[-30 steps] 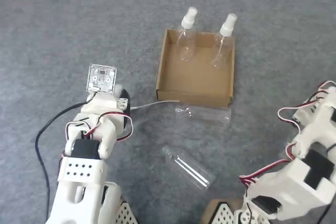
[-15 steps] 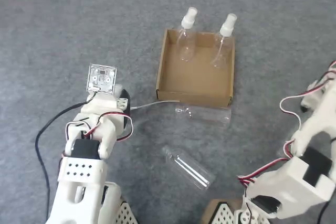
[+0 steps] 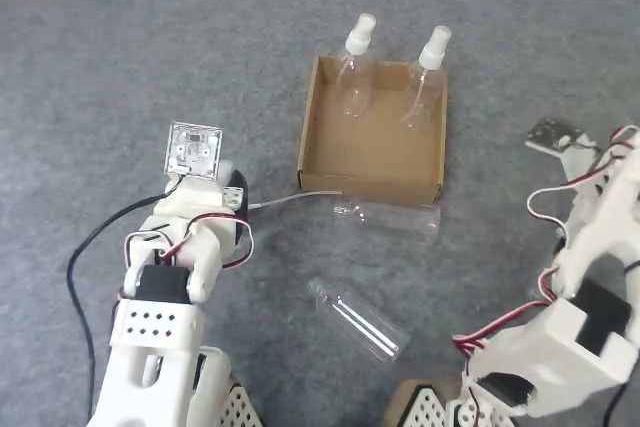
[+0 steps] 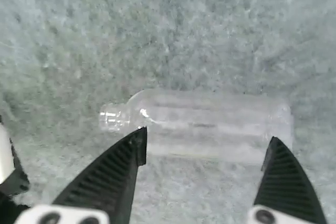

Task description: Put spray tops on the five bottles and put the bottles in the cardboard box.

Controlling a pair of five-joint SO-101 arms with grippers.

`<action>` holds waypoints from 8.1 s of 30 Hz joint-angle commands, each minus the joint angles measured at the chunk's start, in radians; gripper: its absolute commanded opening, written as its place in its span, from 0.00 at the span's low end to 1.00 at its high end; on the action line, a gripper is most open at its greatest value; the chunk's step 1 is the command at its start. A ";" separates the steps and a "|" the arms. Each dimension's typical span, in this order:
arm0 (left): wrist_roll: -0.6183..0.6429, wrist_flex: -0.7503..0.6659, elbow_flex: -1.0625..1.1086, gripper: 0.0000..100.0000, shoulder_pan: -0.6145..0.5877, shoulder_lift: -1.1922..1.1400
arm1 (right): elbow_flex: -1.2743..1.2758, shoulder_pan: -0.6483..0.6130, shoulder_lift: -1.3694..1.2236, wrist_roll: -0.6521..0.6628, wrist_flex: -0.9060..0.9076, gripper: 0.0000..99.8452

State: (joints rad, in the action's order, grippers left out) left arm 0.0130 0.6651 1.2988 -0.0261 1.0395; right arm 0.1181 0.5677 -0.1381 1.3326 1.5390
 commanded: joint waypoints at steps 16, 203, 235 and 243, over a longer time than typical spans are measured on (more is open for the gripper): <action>-0.008 -0.025 -0.004 0.01 -0.006 0.031 | 0.084 0.059 0.015 -0.172 -0.166 0.30; -0.008 -0.021 -0.004 0.01 -0.008 0.029 | -0.144 -0.443 0.700 -0.836 0.246 0.01; 0.078 0.341 -0.734 0.01 0.000 0.029 | 0.879 -1.241 1.152 -1.119 -0.634 0.01; 0.178 0.358 -0.978 0.01 -0.006 0.031 | 0.910 -1.244 1.204 -1.128 -0.912 0.01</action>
State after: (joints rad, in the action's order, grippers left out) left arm 0.1297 1.0150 0.4350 -0.0261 1.0411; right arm 1.0173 -0.6720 1.0388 0.2217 0.8101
